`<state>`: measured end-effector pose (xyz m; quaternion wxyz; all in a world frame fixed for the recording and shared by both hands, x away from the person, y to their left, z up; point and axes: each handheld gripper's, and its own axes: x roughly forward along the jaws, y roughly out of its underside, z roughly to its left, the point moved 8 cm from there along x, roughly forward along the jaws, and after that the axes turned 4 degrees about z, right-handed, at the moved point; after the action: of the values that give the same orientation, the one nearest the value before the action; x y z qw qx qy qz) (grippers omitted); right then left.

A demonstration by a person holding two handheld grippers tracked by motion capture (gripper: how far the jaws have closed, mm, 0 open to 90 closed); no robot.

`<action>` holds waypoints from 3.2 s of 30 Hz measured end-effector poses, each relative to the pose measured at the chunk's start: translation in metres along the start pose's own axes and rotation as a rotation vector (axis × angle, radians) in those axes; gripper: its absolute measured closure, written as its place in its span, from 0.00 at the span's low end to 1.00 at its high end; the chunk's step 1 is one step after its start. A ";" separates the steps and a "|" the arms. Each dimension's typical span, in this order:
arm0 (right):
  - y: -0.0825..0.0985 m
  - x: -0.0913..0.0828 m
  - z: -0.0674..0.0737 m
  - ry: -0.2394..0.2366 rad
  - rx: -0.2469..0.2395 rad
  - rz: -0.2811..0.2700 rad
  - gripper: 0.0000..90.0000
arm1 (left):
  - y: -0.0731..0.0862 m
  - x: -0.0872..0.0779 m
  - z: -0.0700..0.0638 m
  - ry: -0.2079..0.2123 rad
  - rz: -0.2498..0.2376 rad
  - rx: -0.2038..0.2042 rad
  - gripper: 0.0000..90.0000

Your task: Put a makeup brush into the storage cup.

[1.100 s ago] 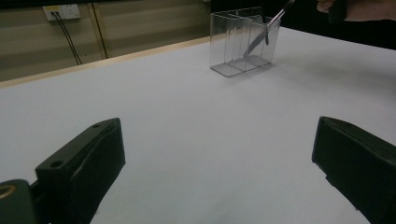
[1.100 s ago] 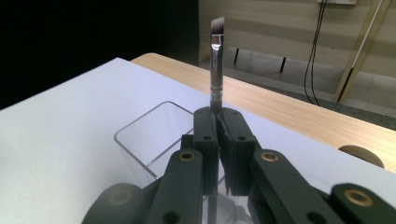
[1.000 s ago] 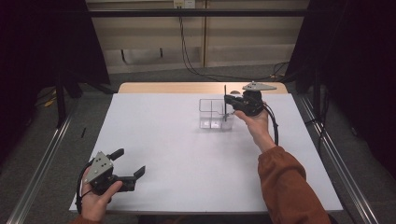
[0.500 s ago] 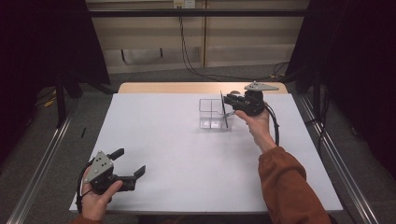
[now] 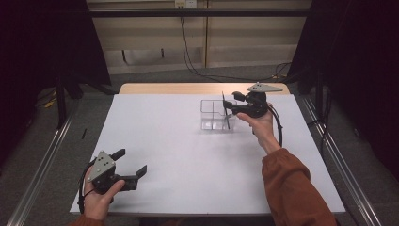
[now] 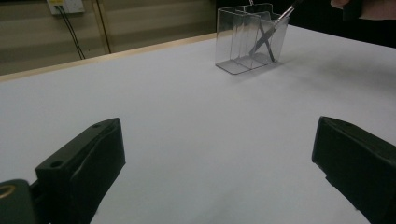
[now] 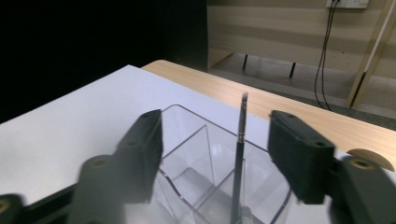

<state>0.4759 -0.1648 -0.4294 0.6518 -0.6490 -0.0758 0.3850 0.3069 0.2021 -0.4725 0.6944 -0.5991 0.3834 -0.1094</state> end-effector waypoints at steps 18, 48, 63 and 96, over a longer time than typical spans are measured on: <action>0.009 -0.014 0.009 0.006 0.011 -0.020 0.01 | -0.002 -0.003 -0.002 0.010 -0.018 0.002 0.03; 0.035 -0.057 0.008 0.074 -0.016 -0.048 0.02 | -0.004 -0.005 -0.001 0.006 -0.043 -0.006 0.02; 0.058 -0.081 0.010 0.095 -0.012 -0.045 0.03 | -0.005 -0.004 -0.002 0.009 -0.041 0.000 0.02; 0.120 -0.155 0.011 0.173 -0.001 -0.045 0.03 | -0.004 -0.005 -0.003 0.010 -0.044 -0.007 0.02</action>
<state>0.3132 -0.2660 -0.4740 0.6641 -0.6783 -0.0340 0.3126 0.3031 0.2015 -0.4666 0.6879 -0.6090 0.3741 -0.1263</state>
